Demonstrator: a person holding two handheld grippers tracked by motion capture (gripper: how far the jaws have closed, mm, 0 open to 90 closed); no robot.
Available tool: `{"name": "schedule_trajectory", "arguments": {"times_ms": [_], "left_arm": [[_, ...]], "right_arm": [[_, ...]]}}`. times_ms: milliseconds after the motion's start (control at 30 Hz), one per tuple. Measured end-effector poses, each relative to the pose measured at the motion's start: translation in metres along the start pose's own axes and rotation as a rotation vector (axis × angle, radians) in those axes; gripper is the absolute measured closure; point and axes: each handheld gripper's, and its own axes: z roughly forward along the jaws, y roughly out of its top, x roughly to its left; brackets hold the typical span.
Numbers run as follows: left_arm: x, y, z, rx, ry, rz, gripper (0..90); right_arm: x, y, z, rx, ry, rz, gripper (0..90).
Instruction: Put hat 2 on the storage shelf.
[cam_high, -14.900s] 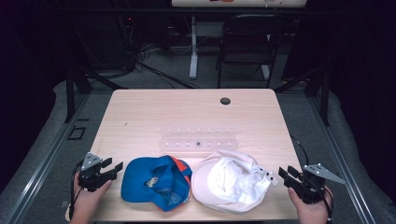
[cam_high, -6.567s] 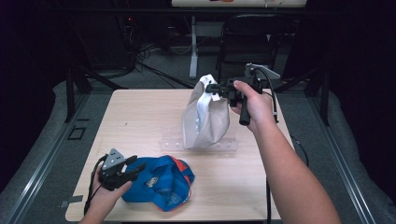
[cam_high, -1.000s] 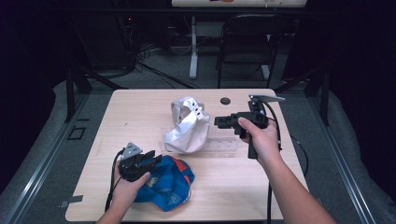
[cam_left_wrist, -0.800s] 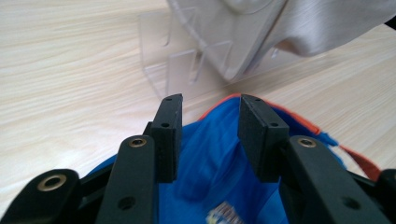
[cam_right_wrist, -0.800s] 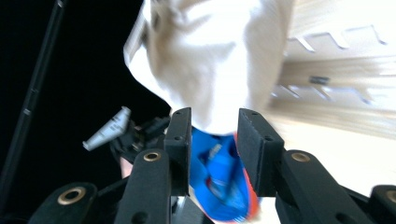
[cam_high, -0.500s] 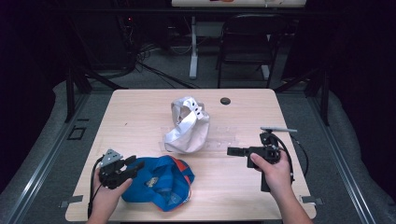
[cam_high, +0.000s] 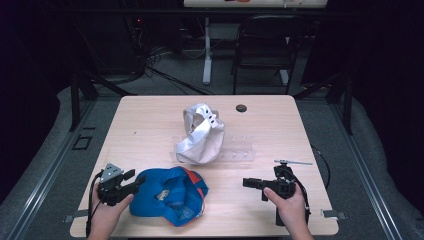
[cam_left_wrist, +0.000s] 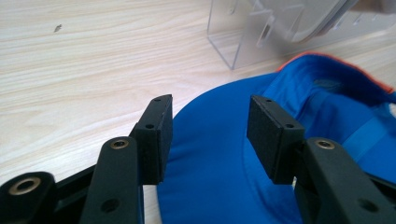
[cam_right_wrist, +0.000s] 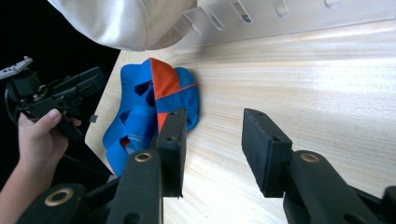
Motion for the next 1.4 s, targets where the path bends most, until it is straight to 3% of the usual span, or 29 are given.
{"name": "schedule_trajectory", "arguments": {"times_ms": [100, 233, 533, 567, 700, 733, 767, 800, 833, 867, 900, 967, 1000, 1067, 1133, 1400], "left_arm": [[0.001, -0.003, -0.001, 0.003, 0.001, -0.003, 51.4], [0.003, -0.007, -0.003, 0.019, 0.004, -0.003, 51.7], [0.008, -0.021, -0.005, 0.071, 0.035, -0.003, 50.3], [0.008, -0.022, -0.005, 0.084, 0.032, -0.006, 50.0], [0.008, -0.027, -0.003, 0.103, 0.025, -0.006, 47.1], [0.008, -0.028, -0.002, 0.106, 0.024, -0.007, 46.8], [0.008, -0.029, -0.001, 0.106, 0.027, -0.008, 46.8], [0.008, -0.029, -0.001, 0.115, 0.026, -0.010, 46.8], [0.008, -0.030, 0.000, 0.120, 0.028, -0.010, 46.8], [0.009, -0.031, 0.000, 0.125, 0.029, -0.015, 46.8], [0.009, -0.032, 0.001, 0.125, 0.031, -0.018, 46.7], [0.011, -0.034, 0.002, 0.136, 0.027, -0.026, 46.0], [0.011, -0.034, 0.002, 0.136, 0.027, -0.026, 45.5], [0.011, -0.035, 0.004, 0.148, 0.020, -0.030, 44.4], [0.010, -0.035, 0.006, 0.151, 0.024, -0.033, 44.0], [0.010, -0.037, 0.009, 0.172, 0.010, -0.042, 44.7]], "right_arm": [[-0.004, -0.005, 0.004, -0.002, 0.003, -0.014, 60.7], [-0.004, -0.010, 0.012, 0.040, -0.003, -0.052, 60.7], [-0.006, -0.009, 0.032, 0.066, 0.010, 0.006, 60.4], [-0.008, -0.008, 0.033, 0.080, 0.036, -0.006, 60.4], [-0.004, -0.009, 0.042, 0.108, 0.052, -0.010, 59.3], [-0.003, -0.009, 0.042, 0.136, 0.027, -0.034, 59.2], [-0.002, -0.010, 0.046, 0.131, 0.052, -0.029, 59.2], [-0.001, -0.009, 0.046, 0.149, 0.024, -0.047, 59.2], [0.001, -0.013, 0.054, 0.093, 0.100, 0.005, 59.2], [0.000, -0.008, 0.047, 0.176, 0.002, -0.073, 59.2], [0.001, -0.011, 0.052, 0.138, 0.053, -0.030, 59.2], [0.001, -0.011, 0.053, 0.144, 0.047, -0.031, 59.2], [0.001, -0.010, 0.051, 0.169, 0.020, -0.056, 59.2], [0.002, -0.013, 0.056, 0.122, 0.080, -0.014, 59.2], [0.002, -0.012, 0.054, 0.148, 0.051, -0.035, 58.9], [0.003, -0.013, 0.055, 0.152, 0.052, -0.036, 58.4]]}}
